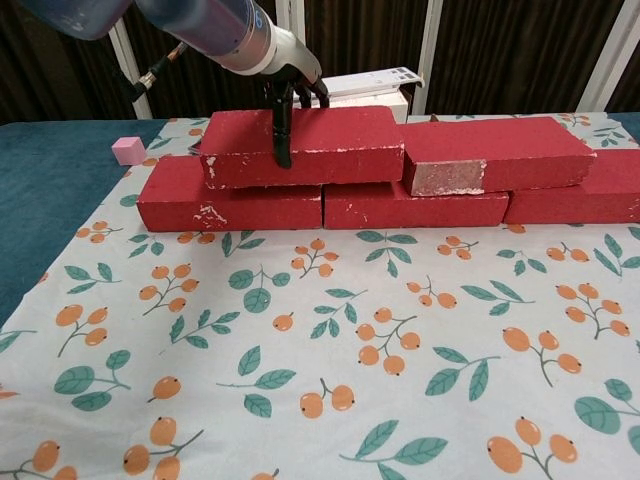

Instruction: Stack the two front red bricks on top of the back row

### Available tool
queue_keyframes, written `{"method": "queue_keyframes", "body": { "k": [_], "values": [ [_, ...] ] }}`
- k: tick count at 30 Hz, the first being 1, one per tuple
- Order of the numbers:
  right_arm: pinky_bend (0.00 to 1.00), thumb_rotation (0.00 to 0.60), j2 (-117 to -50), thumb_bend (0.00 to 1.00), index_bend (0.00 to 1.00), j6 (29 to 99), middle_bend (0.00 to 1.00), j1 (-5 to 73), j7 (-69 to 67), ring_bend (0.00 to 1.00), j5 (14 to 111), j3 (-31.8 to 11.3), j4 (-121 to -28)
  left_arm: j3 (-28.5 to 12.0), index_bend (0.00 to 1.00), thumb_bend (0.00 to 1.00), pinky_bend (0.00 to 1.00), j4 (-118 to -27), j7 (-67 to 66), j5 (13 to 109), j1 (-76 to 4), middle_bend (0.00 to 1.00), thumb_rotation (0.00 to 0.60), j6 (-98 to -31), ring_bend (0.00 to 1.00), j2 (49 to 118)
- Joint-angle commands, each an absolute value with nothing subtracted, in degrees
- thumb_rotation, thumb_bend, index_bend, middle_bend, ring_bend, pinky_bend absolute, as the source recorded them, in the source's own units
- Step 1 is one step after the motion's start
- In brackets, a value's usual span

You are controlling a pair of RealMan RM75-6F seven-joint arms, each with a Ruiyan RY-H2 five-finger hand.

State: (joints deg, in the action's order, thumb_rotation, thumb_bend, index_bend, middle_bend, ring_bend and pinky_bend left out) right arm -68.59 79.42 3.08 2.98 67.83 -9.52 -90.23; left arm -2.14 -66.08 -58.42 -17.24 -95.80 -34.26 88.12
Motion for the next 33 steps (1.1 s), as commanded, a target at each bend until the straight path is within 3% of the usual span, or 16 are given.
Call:
{"method": "queue_keyframes", "body": {
  "k": [1, 33],
  "values": [
    [0.0, 0.6, -68.6, 0.15, 0.0, 79.4, 0.0, 3.1, 3.0, 0.0, 67.8, -9.5, -90.2, -2.1, 0.36, 0.02, 0.18, -65.1, -58.3, -16.8, -95.9, 0.37, 0.6, -34.4, 0.26, 89.0],
    [0.0, 0.6, -68.5, 0.15, 0.0, 79.0, 0.0, 3.0, 1.9, 0.0, 67.4, -9.8, -89.5, -3.1, 0.34, 0.02, 0.18, -59.2, -62.8, -21.5, -97.5, 0.37, 0.6, -34.1, 0.25, 94.2]
  ]
}}
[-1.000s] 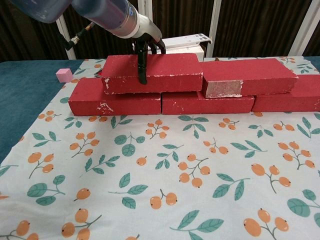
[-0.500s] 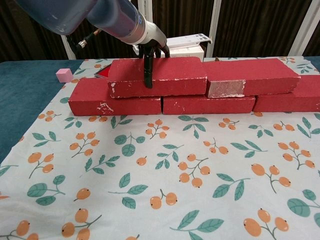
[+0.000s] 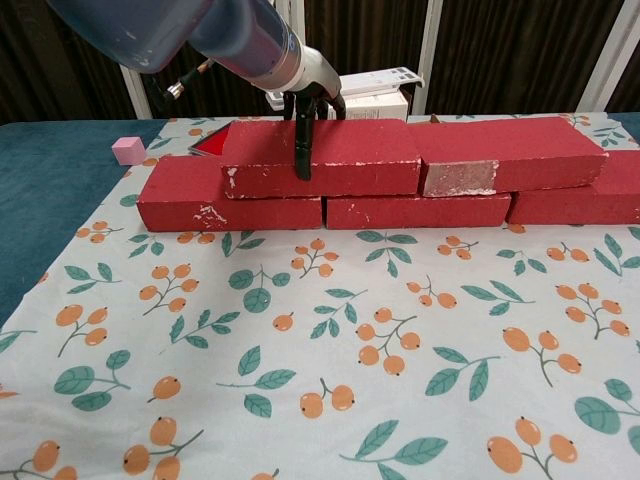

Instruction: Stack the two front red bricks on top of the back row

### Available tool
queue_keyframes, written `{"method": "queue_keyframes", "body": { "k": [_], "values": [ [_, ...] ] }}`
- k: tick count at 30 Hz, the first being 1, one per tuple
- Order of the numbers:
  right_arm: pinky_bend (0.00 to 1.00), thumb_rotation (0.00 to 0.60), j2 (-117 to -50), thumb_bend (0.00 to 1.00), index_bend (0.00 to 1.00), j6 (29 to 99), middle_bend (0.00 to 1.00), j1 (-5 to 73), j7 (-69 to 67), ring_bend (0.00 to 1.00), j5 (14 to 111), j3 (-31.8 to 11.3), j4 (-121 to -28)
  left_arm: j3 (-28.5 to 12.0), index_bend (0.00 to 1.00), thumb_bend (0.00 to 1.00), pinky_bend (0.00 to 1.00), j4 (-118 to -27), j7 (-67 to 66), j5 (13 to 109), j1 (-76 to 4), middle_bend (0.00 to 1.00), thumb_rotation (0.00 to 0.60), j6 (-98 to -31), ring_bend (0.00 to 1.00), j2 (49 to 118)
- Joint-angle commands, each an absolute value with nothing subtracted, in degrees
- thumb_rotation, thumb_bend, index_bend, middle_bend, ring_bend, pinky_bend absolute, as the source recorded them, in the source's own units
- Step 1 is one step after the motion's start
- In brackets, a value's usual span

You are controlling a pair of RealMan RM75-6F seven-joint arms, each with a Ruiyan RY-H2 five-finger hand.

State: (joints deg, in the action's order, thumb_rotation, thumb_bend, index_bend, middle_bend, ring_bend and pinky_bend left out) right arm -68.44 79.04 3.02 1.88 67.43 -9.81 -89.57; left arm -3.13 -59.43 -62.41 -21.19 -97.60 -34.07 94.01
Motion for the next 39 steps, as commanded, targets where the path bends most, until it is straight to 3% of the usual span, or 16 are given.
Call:
{"method": "queue_keyframes", "body": {
  "k": [1, 7, 13, 20, 28, 39],
  "values": [
    [0.0, 0.6, -68.5, 0.15, 0.0, 79.0, 0.0, 3.0, 1.9, 0.0, 67.3, -9.8, -89.5, -3.1, 0.34, 0.02, 0.18, -59.0, -63.1, -21.7, -97.5, 0.36, 0.6, -34.1, 0.25, 94.4],
    [0.0, 0.6, -68.6, 0.15, 0.0, 78.9, 0.0, 3.1, 2.1, 0.0, 67.2, -9.9, -89.5, -3.6, 0.3, 0.02, 0.18, -58.1, -64.3, -22.6, -97.5, 0.3, 0.6, -34.0, 0.2, 95.1],
    [0.0, 0.6, -68.7, 0.15, 0.0, 79.0, 0.0, 3.1, 2.1, 0.0, 67.1, -9.9, -89.4, -4.0, 0.16, 0.0, 0.16, -57.9, -66.1, -23.4, -97.6, 0.16, 0.6, -35.2, 0.09, 95.3],
    [0.0, 0.6, -68.8, 0.15, 0.0, 78.9, 0.0, 3.1, 2.5, 0.0, 66.8, -10.0, -89.5, -5.1, 0.07, 0.0, 0.15, -58.2, -68.1, -24.6, -97.4, 0.07, 0.6, -36.3, 0.0, 95.0],
    [0.0, 0.6, -68.7, 0.15, 0.0, 79.0, 0.0, 3.1, 2.9, 0.0, 66.5, -10.1, -89.8, -6.4, 0.02, 0.0, 0.14, -59.6, -70.4, -25.8, -97.2, 0.01, 0.6, -37.7, 0.0, 94.0],
    [0.0, 0.6, -68.7, 0.15, 0.0, 78.9, 0.0, 3.1, 3.4, 0.0, 66.0, -10.2, -89.9, -9.1, 0.0, 0.0, 0.14, -62.9, -73.1, -27.7, -97.0, 0.0, 0.6, -40.1, 0.0, 91.6]
  ]
}}
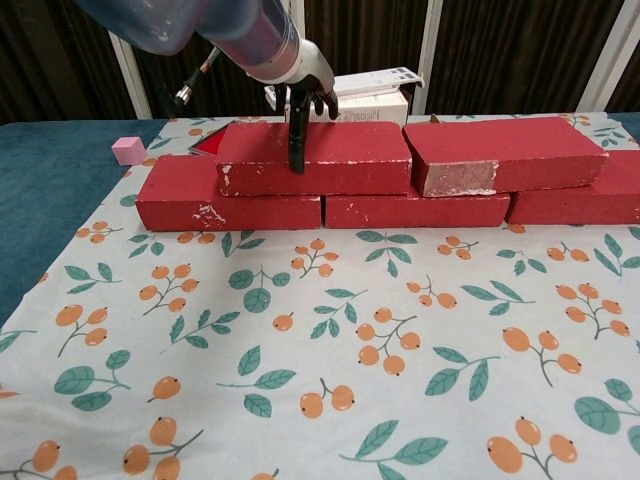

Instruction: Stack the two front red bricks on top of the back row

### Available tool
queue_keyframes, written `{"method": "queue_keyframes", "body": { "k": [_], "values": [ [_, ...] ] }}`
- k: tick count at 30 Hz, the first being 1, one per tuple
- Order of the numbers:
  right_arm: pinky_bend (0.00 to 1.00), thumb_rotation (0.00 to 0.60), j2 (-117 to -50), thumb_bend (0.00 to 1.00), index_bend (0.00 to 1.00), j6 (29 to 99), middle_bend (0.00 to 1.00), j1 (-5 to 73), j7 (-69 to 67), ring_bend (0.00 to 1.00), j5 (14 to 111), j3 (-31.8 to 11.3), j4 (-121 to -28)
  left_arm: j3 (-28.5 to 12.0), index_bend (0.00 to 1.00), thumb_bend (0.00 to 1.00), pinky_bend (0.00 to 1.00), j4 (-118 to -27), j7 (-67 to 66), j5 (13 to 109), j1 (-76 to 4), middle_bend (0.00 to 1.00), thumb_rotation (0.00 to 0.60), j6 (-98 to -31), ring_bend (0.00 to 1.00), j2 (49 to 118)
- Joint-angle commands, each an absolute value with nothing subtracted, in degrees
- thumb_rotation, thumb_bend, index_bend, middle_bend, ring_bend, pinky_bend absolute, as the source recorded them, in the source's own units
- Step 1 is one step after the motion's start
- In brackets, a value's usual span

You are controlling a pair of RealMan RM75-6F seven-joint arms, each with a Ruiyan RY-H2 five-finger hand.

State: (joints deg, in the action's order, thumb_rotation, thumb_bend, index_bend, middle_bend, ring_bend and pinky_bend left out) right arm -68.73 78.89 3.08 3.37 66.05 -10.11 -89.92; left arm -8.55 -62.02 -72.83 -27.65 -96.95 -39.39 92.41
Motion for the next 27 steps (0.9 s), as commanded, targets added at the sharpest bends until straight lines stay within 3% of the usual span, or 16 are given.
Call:
{"method": "queue_keyframes", "body": {
  "k": [1, 9, 19, 23, 27],
  "values": [
    [0.0, 0.6, -68.7, 0.15, 0.0, 78.9, 0.0, 3.0, 3.3, 0.0, 66.0, -10.2, -89.9, -9.4, 0.0, 0.0, 0.14, -63.6, -73.1, -27.7, -97.0, 0.0, 0.6, -40.5, 0.0, 91.0],
    [0.0, 0.6, -68.5, 0.15, 0.0, 79.0, 0.0, 2.9, 3.0, 0.0, 66.4, -10.0, -90.1, -13.8, 0.0, 0.0, 0.15, -75.2, -65.8, -18.6, -93.2, 0.01, 0.6, -45.2, 0.0, 80.5],
    [0.0, 0.6, -68.3, 0.15, 0.0, 79.3, 0.0, 2.8, 2.6, 0.0, 67.0, -9.8, -90.7, -12.9, 0.0, 0.0, 0.14, -93.1, -43.6, 1.3, -74.1, 0.05, 0.6, -48.8, 0.0, 68.4],
    [0.0, 0.6, -68.6, 0.15, 0.0, 79.4, 0.0, 2.9, 3.1, 0.0, 67.5, -9.5, -90.8, -10.4, 0.09, 0.0, 0.14, -96.9, -38.7, 7.5, -68.1, 0.06, 0.6, -46.4, 0.0, 64.6],
    [0.0, 0.6, -68.9, 0.15, 0.0, 79.3, 0.0, 3.0, 3.6, 0.0, 67.8, -9.3, -90.8, -6.9, 0.14, 0.0, 0.14, -97.8, -40.1, 7.5, -67.5, 0.08, 0.6, -44.6, 0.0, 62.0]
  ]
}}
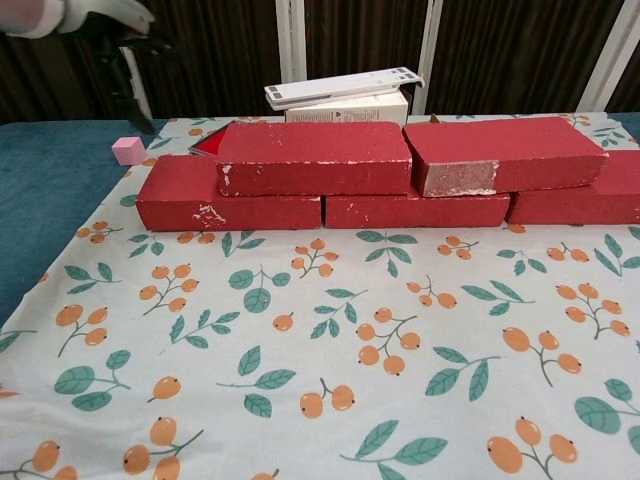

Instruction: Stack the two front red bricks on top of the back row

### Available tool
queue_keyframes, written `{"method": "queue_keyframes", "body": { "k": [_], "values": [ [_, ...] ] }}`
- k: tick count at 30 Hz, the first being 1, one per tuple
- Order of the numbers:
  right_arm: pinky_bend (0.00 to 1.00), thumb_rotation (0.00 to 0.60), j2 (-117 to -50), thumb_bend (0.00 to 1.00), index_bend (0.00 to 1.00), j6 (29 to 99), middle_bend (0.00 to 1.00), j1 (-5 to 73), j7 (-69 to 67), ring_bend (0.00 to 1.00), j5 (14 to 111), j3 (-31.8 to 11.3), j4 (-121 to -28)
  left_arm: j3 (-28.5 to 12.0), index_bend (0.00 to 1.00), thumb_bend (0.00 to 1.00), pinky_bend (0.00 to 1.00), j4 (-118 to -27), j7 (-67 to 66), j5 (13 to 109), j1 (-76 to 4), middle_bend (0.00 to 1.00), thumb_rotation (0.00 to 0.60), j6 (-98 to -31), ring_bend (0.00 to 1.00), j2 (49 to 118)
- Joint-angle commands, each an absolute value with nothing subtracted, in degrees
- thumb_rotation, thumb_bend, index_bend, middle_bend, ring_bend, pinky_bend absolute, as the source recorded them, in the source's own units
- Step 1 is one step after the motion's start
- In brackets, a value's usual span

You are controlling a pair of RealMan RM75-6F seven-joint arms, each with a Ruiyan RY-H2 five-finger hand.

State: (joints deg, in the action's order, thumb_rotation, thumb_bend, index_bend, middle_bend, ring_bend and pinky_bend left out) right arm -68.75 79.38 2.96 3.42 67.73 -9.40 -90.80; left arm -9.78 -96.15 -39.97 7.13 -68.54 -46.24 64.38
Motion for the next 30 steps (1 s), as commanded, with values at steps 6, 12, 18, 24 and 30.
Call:
{"method": "queue_keyframes", "body": {
  "k": [6, 12, 18, 24, 30],
  "values": [
    [0.0, 0.6, -69.0, 0.15, 0.0, 79.5, 0.0, 3.1, 3.5, 0.0, 68.3, -9.2, -91.0, -3.8, 0.2, 0.0, 0.14, -96.9, -42.0, 4.1, -69.4, 0.09, 0.6, -43.4, 0.0, 61.5],
    [0.0, 0.6, -68.8, 0.15, 0.0, 79.1, 0.0, 3.1, 3.0, 0.0, 68.3, -9.2, -91.0, -1.8, 0.2, 0.0, 0.13, -94.2, -43.7, 1.0, -71.8, 0.09, 0.6, -43.2, 0.0, 65.1],
    [0.0, 0.6, -68.7, 0.15, 0.0, 79.2, 0.0, 3.0, 2.5, 0.0, 68.2, -9.3, -90.9, -0.8, 0.19, 0.0, 0.13, -91.1, -45.9, -1.4, -74.7, 0.09, 0.6, -42.8, 0.0, 69.6],
    [0.0, 0.6, -68.4, 0.15, 0.0, 78.9, 0.0, 2.9, 1.8, 0.0, 68.3, -9.2, -90.8, -0.7, 0.18, 0.0, 0.13, -90.1, -47.5, -4.2, -77.5, 0.09, 0.6, -43.5, 0.0, 72.3],
    [0.0, 0.6, -68.3, 0.15, 0.0, 79.0, 0.0, 2.9, 1.3, 0.0, 68.4, -9.2, -90.7, -0.6, 0.18, 0.0, 0.13, -89.6, -49.0, -6.4, -79.8, 0.09, 0.6, -44.1, 0.0, 74.0]
  ]
}}
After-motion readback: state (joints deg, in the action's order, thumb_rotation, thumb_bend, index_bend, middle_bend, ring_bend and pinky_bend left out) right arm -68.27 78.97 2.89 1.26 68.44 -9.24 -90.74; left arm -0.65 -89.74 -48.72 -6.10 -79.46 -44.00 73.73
